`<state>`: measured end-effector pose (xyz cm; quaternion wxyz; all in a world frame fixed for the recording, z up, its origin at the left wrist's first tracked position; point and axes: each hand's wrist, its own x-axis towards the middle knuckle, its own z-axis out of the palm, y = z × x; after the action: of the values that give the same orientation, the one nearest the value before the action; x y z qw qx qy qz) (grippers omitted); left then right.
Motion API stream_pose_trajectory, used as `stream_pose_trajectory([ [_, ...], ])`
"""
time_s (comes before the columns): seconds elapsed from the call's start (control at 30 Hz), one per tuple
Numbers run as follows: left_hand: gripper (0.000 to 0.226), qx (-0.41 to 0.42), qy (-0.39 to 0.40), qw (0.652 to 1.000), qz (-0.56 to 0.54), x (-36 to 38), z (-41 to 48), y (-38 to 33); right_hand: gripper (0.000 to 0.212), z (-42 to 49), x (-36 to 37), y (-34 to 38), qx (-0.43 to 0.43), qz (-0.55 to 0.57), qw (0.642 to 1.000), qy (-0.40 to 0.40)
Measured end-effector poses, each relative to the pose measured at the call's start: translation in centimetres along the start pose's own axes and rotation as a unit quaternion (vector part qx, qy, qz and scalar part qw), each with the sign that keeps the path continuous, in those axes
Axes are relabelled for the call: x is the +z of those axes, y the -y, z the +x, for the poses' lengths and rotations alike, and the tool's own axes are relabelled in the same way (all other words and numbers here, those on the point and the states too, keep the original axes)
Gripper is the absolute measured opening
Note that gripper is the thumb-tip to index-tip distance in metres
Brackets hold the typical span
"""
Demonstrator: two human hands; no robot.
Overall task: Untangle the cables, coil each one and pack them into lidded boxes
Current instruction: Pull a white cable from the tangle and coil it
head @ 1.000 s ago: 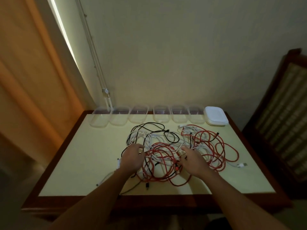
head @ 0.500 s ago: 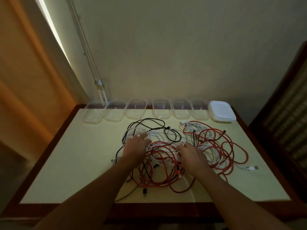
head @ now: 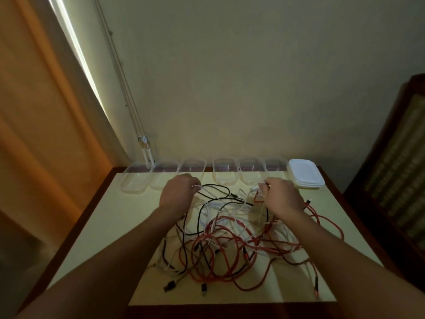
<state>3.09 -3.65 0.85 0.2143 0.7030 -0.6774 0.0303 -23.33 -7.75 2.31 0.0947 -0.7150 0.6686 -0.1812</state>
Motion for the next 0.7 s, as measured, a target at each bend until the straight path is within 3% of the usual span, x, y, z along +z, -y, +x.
stream_pose_trajectory([
  [0.2, 0.024, -0.056, 0.043, 0.997, -0.033, -2.8, 0.4, -1.9, 0.036, 0.8, -5.8, 2.5, -0.035, -0.006, 0.999, -0.013],
  [0.37, 0.049, 0.001, 0.178, 0.972, -0.151, -2.2, -0.6, -5.2, 0.036, 1.3, -9.3, 4.2, -0.052, 0.014, 0.997, -0.056],
  [0.47, 0.057, 0.008, 0.179, 0.96, -0.215, -1.5, -0.9, -7.9, 0.035, 1.3, -11.5, 5.1, -0.067, 0.053, 0.993, -0.079],
  [0.7, 0.019, -0.006, 0.099, 0.967, -0.233, -0.4, 0.7, -10.8, 0.033, 0.2, -16.4, 5.1, -0.117, 0.114, 0.981, -0.102],
])
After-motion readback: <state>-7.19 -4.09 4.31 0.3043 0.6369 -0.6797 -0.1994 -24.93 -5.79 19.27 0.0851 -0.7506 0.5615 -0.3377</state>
